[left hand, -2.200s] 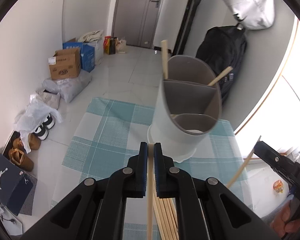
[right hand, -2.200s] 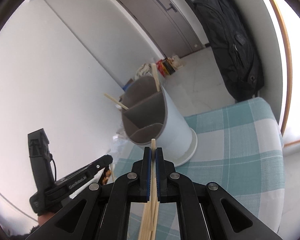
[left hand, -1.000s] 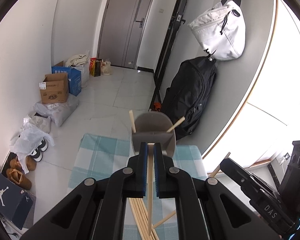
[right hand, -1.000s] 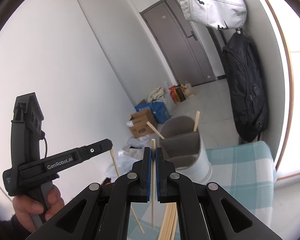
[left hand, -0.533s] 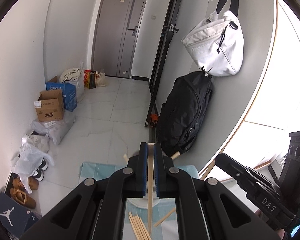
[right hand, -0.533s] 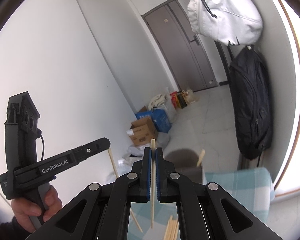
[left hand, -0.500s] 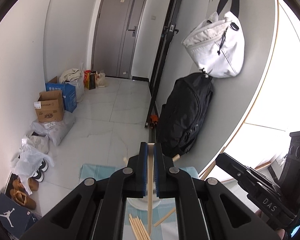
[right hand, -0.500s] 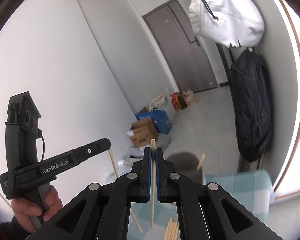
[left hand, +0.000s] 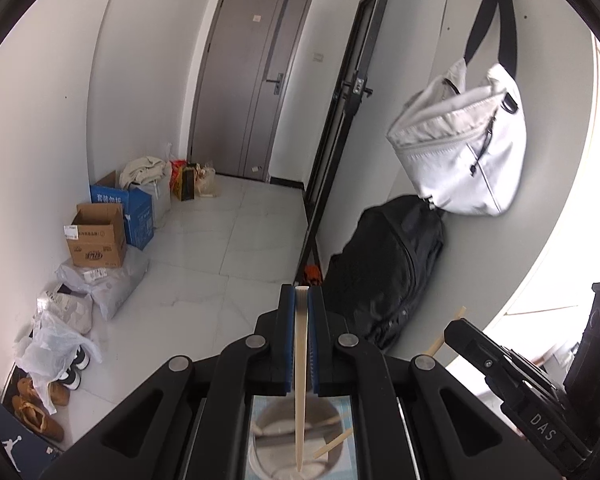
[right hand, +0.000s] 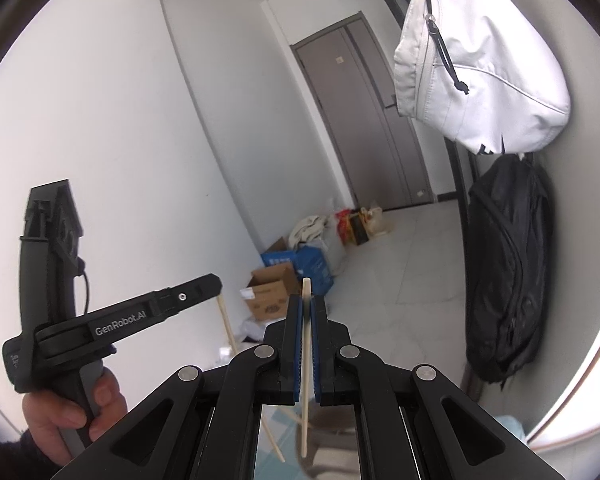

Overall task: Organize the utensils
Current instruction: 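Lower the chopsticks into the holder and open both grippers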

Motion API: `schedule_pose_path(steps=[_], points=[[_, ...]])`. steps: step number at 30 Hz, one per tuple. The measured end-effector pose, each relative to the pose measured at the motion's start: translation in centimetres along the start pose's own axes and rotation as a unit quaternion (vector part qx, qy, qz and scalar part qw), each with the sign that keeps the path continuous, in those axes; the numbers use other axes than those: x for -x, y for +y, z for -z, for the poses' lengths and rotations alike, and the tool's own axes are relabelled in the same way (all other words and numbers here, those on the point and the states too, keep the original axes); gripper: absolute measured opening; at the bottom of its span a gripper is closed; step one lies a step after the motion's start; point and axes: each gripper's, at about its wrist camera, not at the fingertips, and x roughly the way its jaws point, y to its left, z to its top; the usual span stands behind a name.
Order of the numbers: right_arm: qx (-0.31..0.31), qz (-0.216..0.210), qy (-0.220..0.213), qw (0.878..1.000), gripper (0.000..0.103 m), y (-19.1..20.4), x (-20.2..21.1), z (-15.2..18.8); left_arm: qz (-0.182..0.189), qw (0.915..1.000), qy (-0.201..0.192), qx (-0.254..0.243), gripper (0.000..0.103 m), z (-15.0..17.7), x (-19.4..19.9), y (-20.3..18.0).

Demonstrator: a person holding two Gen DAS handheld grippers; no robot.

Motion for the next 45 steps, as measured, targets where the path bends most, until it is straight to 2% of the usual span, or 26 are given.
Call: schedule_pose_path(steps=[5,10,15,24,28,31,33,35,37,39,41,43,45], points=[[0.002,0.018,0.002,1.0,0.003,-0.8,-2.6,0.0,-0.018,0.9996,-0.02,0.012,0.002,-0.3,-2.1,0.8],[0.019,0.037,0.006,0.999,0.003,-1.3,-4.8,0.6,-0.009,0.9995,-0.022,0.018,0.002,0.3,-3.9,1.6],[0.019,0.038,0.025,0.999,0.003,-2.1,-6.5,1.8,-0.002,0.9998,-0.003,0.02,0.002,1.8,-5.5,2.3],[0.039,0.031,0.047,0.998,0.003,-1.6,-7.8,3.7,0.003,0.9998,-0.017,0.012,0.002,2.2,-5.9,2.2],[0.035,0.02,0.064,0.997,0.003,-1.4,-8.0,4.4,0.02,0.9997,-0.007,0.012,0.002,2.7,-5.8,2.3],[0.027,0.011,0.076,0.997,0.006,-1.3,-8.1,4.6,0.032,0.9988,0.028,0.025,0.004,2.8,-6.1,2.9],[0.01,-0.004,0.083,0.997,0.006,-1.6,-8.0,4.8,0.038,0.9967,0.058,0.042,0.012,2.8,-6.4,3.5],[-0.004,-0.004,0.083,0.997,0.009,-1.9,-7.4,5.0,0.035,0.9961,0.063,0.053,0.015,2.8,-5.9,4.0],[-0.017,-0.008,0.084,0.996,0.016,-2.3,-6.6,5.3,0.032,0.9963,0.059,0.053,0.022,2.8,-5.2,4.1],[-0.028,-0.001,0.082,0.996,0.031,-2.5,-5.6,5.5,0.025,0.9969,0.053,0.053,0.042,2.7,-4.1,4.1],[-0.033,-0.005,0.078,0.996,0.034,-2.4,-4.4,5.8,0.02,0.9977,0.035,0.054,0.05,2.6,-2.7,4.1],[-0.029,-0.002,0.076,0.997,0.039,-2.1,-3.5,6.0,0.015,0.9981,0.027,0.053,0.054,2.5,-1.8,4.0],[-0.027,0.0,0.073,0.997,0.053,-1.7,-2.6,6.1,0.011,0.9982,0.023,0.055,0.062,2.6,-1.0,3.9]])
